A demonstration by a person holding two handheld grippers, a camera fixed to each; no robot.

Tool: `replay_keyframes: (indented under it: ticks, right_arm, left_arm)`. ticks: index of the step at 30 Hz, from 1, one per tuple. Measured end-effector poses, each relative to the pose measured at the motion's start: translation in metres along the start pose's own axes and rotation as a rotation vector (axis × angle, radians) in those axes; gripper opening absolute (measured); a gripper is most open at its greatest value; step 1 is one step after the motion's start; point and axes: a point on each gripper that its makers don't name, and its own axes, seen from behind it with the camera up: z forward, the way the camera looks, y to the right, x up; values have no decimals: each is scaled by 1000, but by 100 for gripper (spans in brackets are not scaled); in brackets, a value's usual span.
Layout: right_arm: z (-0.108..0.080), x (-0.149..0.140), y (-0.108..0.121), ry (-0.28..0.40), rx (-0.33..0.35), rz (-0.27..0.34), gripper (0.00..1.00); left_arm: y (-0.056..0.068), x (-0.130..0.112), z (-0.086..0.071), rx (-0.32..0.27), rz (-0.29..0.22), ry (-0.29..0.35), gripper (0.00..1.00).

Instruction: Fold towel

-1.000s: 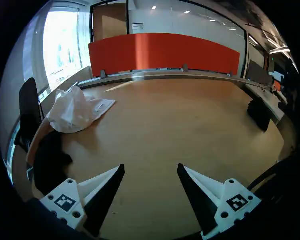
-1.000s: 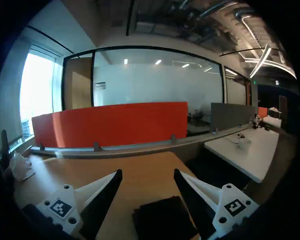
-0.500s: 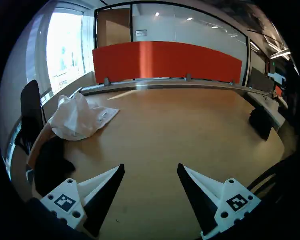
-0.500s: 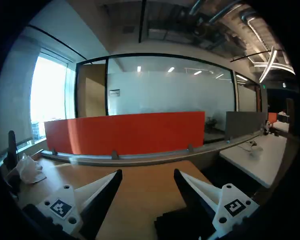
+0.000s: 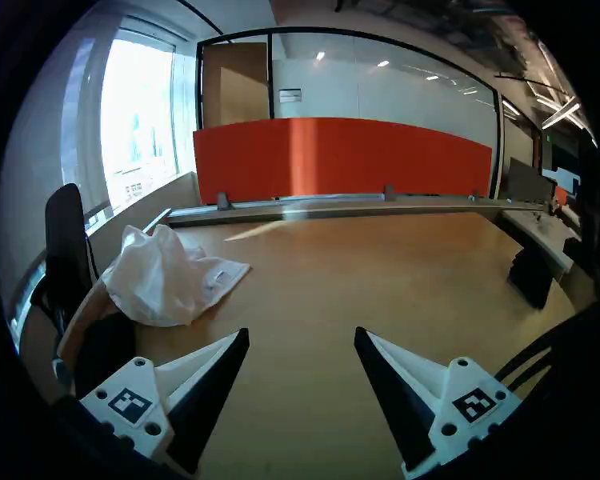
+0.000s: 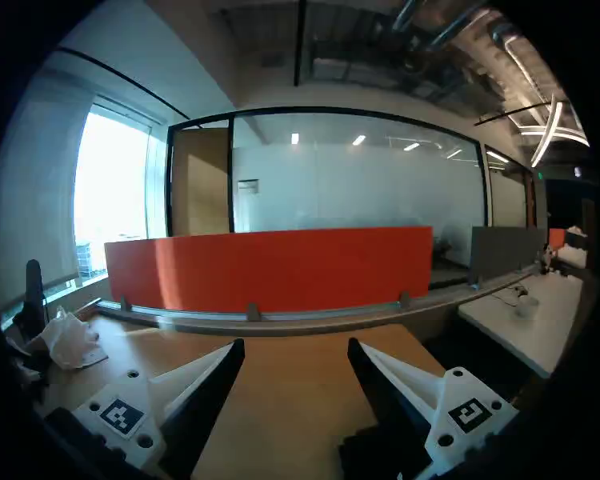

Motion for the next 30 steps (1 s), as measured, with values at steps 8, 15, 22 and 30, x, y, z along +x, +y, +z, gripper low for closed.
replay_keyframes:
  ticks: [8,15,22,30]
  right_arm:
    - [7,7,-26,6,25,-15,100]
    - [11,8,-44,6,35,-20,100]
    - [13,14,-59,18,42,-18,100]
    - [14,17,-81,30,56,-6,100]
  left_arm:
    - [-6,51,17,7,-13,109,98]
    - [-14,96,24,19,-13,202,98]
    - [-22,124,29,32,-14,258,98]
    - [-22,148,31,32,-18,307,98]
